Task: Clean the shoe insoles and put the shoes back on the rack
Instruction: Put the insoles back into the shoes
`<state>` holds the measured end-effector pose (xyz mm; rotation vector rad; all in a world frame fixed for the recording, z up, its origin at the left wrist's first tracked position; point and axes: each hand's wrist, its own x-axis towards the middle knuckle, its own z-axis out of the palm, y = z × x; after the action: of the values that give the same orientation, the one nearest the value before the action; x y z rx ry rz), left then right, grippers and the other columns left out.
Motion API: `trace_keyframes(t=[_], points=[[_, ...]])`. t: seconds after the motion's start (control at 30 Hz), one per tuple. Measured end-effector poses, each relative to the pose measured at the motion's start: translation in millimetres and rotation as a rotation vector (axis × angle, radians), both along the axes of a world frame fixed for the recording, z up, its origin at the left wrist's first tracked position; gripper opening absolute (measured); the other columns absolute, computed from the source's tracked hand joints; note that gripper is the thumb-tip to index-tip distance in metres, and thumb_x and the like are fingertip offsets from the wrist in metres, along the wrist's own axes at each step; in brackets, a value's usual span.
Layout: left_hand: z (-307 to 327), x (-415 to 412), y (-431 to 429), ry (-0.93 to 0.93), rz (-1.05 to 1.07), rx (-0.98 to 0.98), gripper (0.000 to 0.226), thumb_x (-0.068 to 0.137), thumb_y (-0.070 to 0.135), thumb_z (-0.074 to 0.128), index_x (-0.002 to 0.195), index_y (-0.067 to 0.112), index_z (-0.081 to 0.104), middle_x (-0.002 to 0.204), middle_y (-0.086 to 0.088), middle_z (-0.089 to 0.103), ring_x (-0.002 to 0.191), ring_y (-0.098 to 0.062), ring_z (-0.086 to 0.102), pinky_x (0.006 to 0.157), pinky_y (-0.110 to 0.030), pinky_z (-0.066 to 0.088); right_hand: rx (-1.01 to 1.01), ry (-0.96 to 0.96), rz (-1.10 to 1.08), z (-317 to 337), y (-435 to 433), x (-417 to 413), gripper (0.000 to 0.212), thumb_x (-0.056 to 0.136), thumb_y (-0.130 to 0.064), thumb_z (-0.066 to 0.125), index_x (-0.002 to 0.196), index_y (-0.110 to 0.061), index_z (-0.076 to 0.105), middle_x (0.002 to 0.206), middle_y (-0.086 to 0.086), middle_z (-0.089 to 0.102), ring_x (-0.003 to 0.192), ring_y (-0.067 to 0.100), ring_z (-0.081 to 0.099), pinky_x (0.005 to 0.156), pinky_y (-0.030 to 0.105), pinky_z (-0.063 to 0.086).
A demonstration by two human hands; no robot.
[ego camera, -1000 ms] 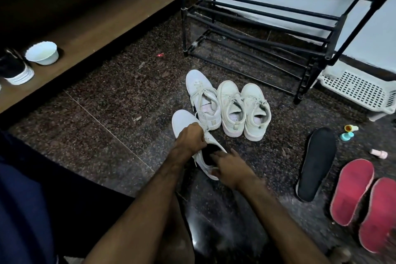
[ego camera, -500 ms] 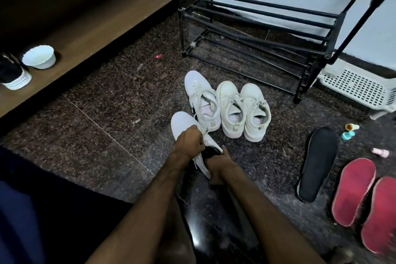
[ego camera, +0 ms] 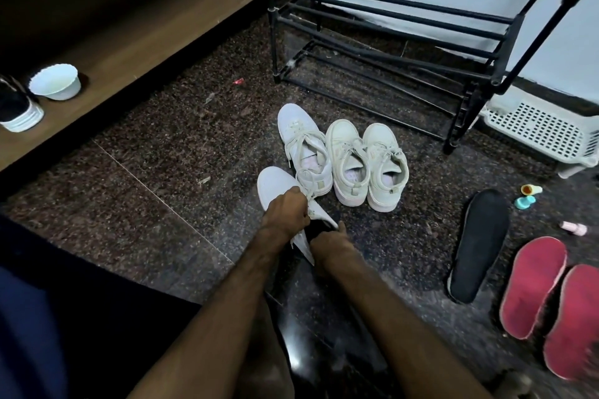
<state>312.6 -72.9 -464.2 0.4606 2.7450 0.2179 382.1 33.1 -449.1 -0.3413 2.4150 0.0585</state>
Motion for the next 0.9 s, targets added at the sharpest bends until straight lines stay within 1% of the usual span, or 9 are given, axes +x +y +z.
trace_keyframes(t=[0.13, 0.2, 0.27, 0.4, 0.5, 0.57, 0.67, 0.8, 0.9], points=[[-2, 0, 1, -0.006, 0.015, 0.021, 0.026, 0.079, 0.027, 0.068, 0.097, 0.008, 0.068, 0.111, -0.012, 0.051, 0.098, -0.033, 0.059, 0.076, -0.040, 0.047, 0.056, 0.122, -0.051, -22, -8, 18, 0.033, 0.099, -0.015, 0.039, 0.126, -0.008, 0.056, 0.120, 0.008, 0.064, 0.115, 0.027, 0.056, 0.113, 0.062, -0.001], [-3, -1, 1, 0.009, 0.008, 0.015, 0.027, 0.080, 0.028, 0.067, 0.098, 0.008, 0.068, 0.111, -0.012, 0.051, 0.098, -0.034, 0.059, 0.076, -0.040, 0.047, 0.091, 0.250, -0.055, -29, -9, 27, 0.032, 0.098, -0.012, 0.038, 0.121, -0.011, 0.060, 0.115, 0.006, 0.066, 0.106, 0.026, 0.060, 0.112, 0.062, 0.007], [-4, 2, 1, 0.033, -0.003, -0.007, 0.027, 0.082, 0.027, 0.065, 0.099, 0.006, 0.066, 0.112, -0.012, 0.050, 0.097, -0.034, 0.058, 0.075, -0.041, 0.046, 0.100, 0.257, -0.019, -31, -8, 27, 0.031, 0.097, -0.009, 0.040, 0.119, -0.012, 0.062, 0.113, 0.005, 0.067, 0.103, 0.026, 0.063, 0.111, 0.062, 0.011], [-8, 5, -4, 0.038, -0.009, -0.008, 0.025, 0.083, 0.025, 0.061, 0.096, 0.005, 0.066, 0.109, -0.012, 0.049, 0.092, -0.036, 0.059, 0.073, -0.042, 0.048, 0.029, 0.230, 0.115, -20, 0, 19, 0.030, 0.096, -0.003, 0.042, 0.119, -0.006, 0.060, 0.112, 0.009, 0.067, 0.102, 0.029, 0.063, 0.110, 0.066, 0.009], [-2, 0, -11, 0.047, -0.047, 0.015, 0.023, 0.085, 0.026, 0.058, 0.093, 0.006, 0.066, 0.108, -0.011, 0.051, 0.093, -0.034, 0.059, 0.073, -0.040, 0.049, -0.108, 0.247, 0.096, -14, 9, 22, 0.039, 0.089, -0.003, 0.050, 0.129, -0.006, 0.048, 0.115, 0.013, 0.064, 0.108, 0.031, 0.060, 0.114, 0.058, 0.010], [6, -5, -19, 0.093, -0.038, 0.009, 0.022, 0.086, 0.028, 0.056, 0.092, 0.009, 0.065, 0.108, -0.010, 0.053, 0.094, -0.033, 0.060, 0.074, -0.040, 0.048, -0.227, 0.413, 0.084, -14, 13, 29, 0.047, 0.080, -0.008, 0.063, 0.126, -0.012, 0.051, 0.112, 0.009, 0.063, 0.109, 0.029, 0.057, 0.113, 0.056, 0.018], [15, -10, -34, 0.176, 0.022, -0.003, 0.021, 0.086, 0.032, 0.055, 0.091, 0.014, 0.064, 0.108, -0.006, 0.057, 0.097, -0.031, 0.061, 0.074, -0.039, 0.048, -0.326, 0.689, 0.042, -21, 14, 35, 0.055, 0.062, -0.022, 0.080, 0.114, -0.020, 0.062, 0.105, -0.001, 0.064, 0.105, 0.023, 0.060, 0.098, 0.054, 0.042], [21, -6, -43, 0.206, 0.012, 0.006, 0.021, 0.088, 0.030, 0.055, 0.094, 0.013, 0.066, 0.112, -0.004, 0.055, 0.095, -0.033, 0.062, 0.073, -0.042, 0.050, -0.425, 0.661, 0.048, -18, 2, 31, 0.052, 0.060, -0.016, 0.080, 0.109, -0.020, 0.066, 0.092, -0.004, 0.067, 0.095, 0.021, 0.063, 0.082, 0.037, 0.051], [25, -3, -47, 0.237, 0.013, -0.012, 0.023, 0.089, 0.030, 0.055, 0.097, 0.012, 0.066, 0.124, 0.001, 0.052, 0.092, -0.034, 0.064, 0.072, -0.042, 0.050, -0.525, 0.553, 0.068, -17, -4, 29, 0.051, 0.067, -0.004, 0.068, 0.117, -0.011, 0.063, 0.098, 0.007, 0.069, 0.098, 0.028, 0.063, 0.082, 0.040, 0.052]])
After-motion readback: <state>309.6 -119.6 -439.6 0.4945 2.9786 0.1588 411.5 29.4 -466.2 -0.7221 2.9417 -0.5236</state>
